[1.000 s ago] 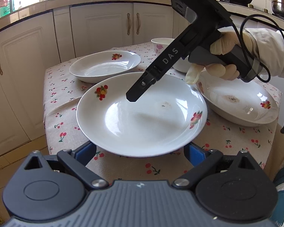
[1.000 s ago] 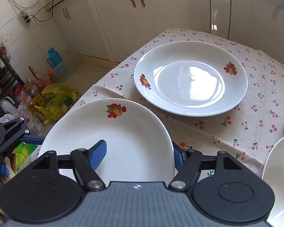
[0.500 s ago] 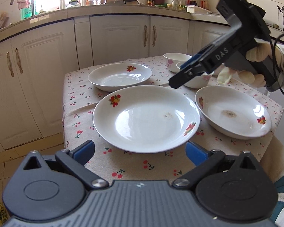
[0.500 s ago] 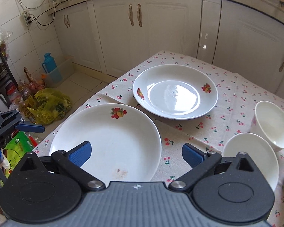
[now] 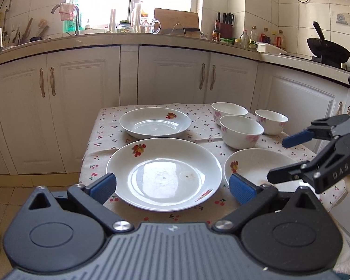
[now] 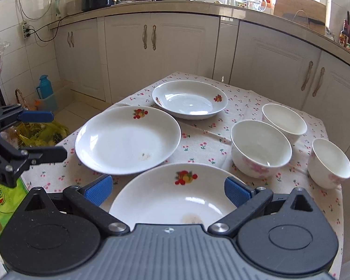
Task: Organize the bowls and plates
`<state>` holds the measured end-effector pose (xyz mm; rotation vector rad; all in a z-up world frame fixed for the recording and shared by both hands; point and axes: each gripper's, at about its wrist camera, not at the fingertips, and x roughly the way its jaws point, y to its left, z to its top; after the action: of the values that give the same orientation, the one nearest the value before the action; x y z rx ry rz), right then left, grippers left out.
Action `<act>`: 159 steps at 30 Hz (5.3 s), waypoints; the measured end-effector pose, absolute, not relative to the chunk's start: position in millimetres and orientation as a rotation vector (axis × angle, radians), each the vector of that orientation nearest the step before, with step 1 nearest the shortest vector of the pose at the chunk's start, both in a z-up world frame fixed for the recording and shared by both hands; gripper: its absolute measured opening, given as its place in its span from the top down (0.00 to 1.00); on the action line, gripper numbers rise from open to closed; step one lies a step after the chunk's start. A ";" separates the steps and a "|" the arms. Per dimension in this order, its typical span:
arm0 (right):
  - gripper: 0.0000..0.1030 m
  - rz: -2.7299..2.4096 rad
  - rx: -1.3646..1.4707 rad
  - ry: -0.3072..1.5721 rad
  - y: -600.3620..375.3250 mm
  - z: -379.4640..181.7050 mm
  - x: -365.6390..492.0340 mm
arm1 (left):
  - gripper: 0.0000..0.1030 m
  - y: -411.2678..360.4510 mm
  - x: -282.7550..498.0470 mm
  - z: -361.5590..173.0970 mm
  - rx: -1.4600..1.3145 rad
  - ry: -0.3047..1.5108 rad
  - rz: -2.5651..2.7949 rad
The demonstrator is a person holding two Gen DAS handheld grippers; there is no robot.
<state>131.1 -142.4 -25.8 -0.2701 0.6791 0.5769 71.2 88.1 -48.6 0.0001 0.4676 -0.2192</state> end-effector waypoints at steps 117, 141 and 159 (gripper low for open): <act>0.00 0.643 -0.277 0.661 -203.9 -79.8 89.8 | 0.19 -50.3 234.1 -63.6 0.300 0.984 -0.799; 0.00 0.808 -0.345 0.656 -104.2 -57.5 142.6 | 0.19 76.2 243.0 -35.9 0.161 0.889 -0.616; 0.00 0.812 -0.393 0.688 -70.3 -58.1 160.6 | 0.19 111.0 264.9 -65.8 0.092 0.925 -0.587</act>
<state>160.6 -70.3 -58.1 -0.3926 0.6885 0.8120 264.9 111.0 -65.8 0.0924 0.9245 -0.5871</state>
